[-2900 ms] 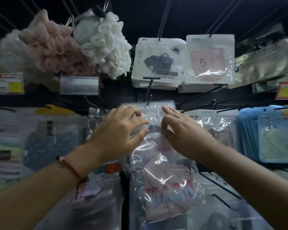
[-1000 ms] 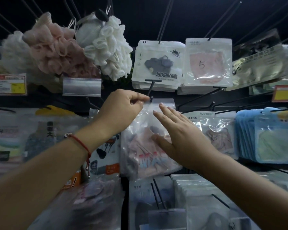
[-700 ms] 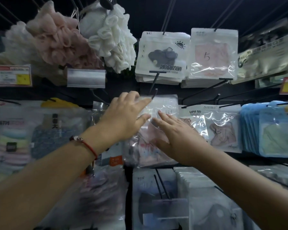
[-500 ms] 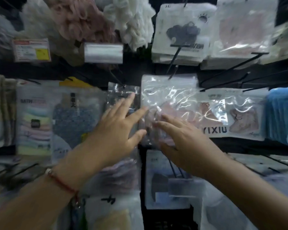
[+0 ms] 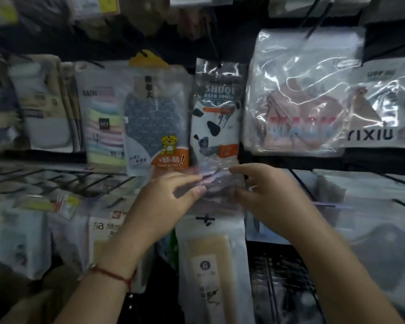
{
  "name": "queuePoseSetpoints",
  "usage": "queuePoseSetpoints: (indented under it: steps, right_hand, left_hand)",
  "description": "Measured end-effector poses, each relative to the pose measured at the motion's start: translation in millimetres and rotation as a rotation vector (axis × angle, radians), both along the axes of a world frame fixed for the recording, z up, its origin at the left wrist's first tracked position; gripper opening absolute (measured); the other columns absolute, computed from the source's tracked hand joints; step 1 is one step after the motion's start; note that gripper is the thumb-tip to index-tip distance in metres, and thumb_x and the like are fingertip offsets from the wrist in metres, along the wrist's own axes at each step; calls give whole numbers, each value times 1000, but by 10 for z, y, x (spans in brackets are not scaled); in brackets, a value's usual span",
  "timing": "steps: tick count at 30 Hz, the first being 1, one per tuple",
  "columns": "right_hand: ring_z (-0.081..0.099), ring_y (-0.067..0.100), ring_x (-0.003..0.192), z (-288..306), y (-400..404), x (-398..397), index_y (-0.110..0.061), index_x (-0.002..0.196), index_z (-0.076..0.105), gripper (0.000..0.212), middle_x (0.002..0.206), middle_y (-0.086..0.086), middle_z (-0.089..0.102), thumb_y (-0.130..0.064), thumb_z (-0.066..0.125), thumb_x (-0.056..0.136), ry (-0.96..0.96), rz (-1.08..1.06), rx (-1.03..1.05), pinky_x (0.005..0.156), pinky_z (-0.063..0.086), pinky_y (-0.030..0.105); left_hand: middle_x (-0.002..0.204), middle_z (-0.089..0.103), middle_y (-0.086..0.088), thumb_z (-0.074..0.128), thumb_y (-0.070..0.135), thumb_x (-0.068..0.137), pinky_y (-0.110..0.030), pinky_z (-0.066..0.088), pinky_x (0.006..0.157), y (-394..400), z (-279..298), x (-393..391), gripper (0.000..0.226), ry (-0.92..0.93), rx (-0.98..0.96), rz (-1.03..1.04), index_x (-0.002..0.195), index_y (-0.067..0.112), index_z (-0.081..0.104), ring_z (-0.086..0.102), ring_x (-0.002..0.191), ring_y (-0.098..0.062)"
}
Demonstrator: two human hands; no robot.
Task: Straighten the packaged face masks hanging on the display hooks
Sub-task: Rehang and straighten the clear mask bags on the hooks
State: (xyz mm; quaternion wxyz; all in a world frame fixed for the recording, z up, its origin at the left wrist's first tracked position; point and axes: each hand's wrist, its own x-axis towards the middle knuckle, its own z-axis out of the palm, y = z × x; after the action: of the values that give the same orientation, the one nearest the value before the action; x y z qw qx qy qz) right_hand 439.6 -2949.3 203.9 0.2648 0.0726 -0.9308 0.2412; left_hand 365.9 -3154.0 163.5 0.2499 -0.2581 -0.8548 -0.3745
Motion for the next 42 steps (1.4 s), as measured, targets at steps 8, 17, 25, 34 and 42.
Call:
queuePoseSetpoints:
  steps: [8, 17, 25, 34, 42]
  right_hand:
    - [60, -5, 93, -81, 108, -20, -40, 124, 61, 35, 100, -21, 63, -36, 66, 90, 38, 90, -266, 74, 49, 19]
    - [62, -11, 82, -76, 101, 3, -36, 108, 71, 23, 87, -27, 69, -45, 57, 92, 25, 157, -399, 72, 46, 20]
    - [53, -5, 58, -62, 105, -12, -40, 107, 68, 18, 72, -21, 62, -40, 64, 90, 1, 150, -374, 57, 44, 19]
    - [61, -7, 66, 42, 32, 95, -28, 87, 73, 57, 67, -18, 66, -72, 38, 81, -48, 73, -412, 62, 43, 23]
    - [45, 17, 57, 120, 24, 21, -9, 80, 71, 23, 69, 22, 57, -32, 72, 82, -75, 129, -481, 60, 35, 35]
  left_hand:
    - [107, 75, 9, 50, 45, 98, -32, 57, 77, 59, -201, 73, 33, 259, 68, 85, 123, 34, 68, 68, 94, -8]
    - [111, 72, 22, 69, 29, 90, -9, 48, 88, 32, -245, 275, 23, 210, 274, -21, 112, 33, 74, 63, 105, 10]
    - [90, 71, 27, 67, 30, 93, -10, 45, 71, -9, -38, 267, 12, -27, 264, -57, 98, 39, 74, 65, 87, 8]
    - [101, 76, 4, 65, 20, 93, -12, 52, 79, 104, -325, 362, 19, 658, 80, 103, 108, 14, 76, 68, 86, -2]
    - [136, 61, 5, 61, 36, 97, -36, 50, 100, 135, -485, 452, 30, 508, 59, -105, 119, 20, 72, 56, 127, -11]
